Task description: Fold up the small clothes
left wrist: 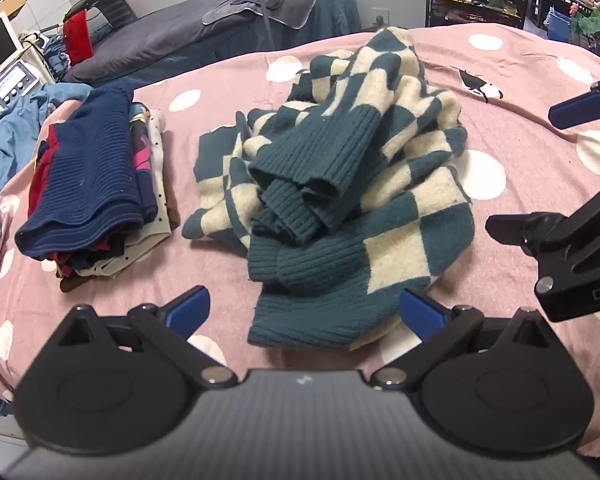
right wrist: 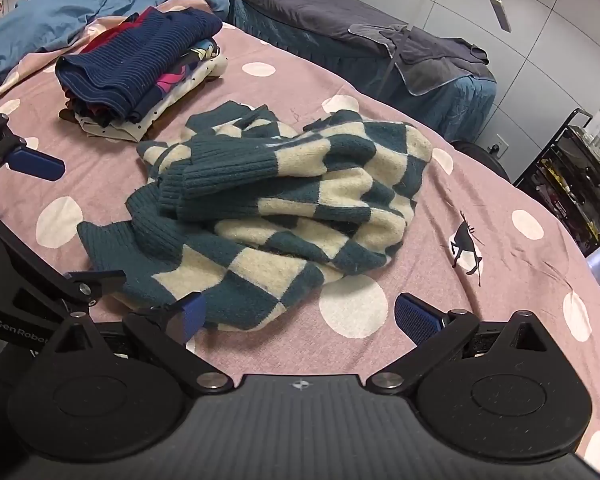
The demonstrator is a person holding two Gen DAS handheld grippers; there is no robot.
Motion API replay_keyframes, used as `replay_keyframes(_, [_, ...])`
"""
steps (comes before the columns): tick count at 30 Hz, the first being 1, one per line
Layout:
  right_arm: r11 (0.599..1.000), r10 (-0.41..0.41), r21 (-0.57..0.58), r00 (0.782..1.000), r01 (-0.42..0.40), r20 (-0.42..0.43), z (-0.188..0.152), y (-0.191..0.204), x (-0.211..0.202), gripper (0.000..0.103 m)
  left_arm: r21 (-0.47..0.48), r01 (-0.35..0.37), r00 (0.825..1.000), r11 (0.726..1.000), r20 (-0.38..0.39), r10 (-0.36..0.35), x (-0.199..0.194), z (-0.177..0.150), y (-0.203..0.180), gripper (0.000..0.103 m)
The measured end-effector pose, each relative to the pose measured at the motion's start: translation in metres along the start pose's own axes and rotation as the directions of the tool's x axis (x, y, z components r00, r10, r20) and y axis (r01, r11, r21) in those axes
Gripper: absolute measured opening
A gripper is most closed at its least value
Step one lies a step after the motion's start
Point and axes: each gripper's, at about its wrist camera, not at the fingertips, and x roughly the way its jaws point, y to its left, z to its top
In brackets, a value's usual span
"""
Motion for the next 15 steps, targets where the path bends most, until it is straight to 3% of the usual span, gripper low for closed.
replay_keyframes(15, [1.0,-0.002,-0.018,1.0,0.002,-0.006,0.0015,0.0081,0.0017,0.103,-0.009,-0.006,1.0,1.0,-0.009,0.006,0.0027,-0.0024,0.0026,0.103])
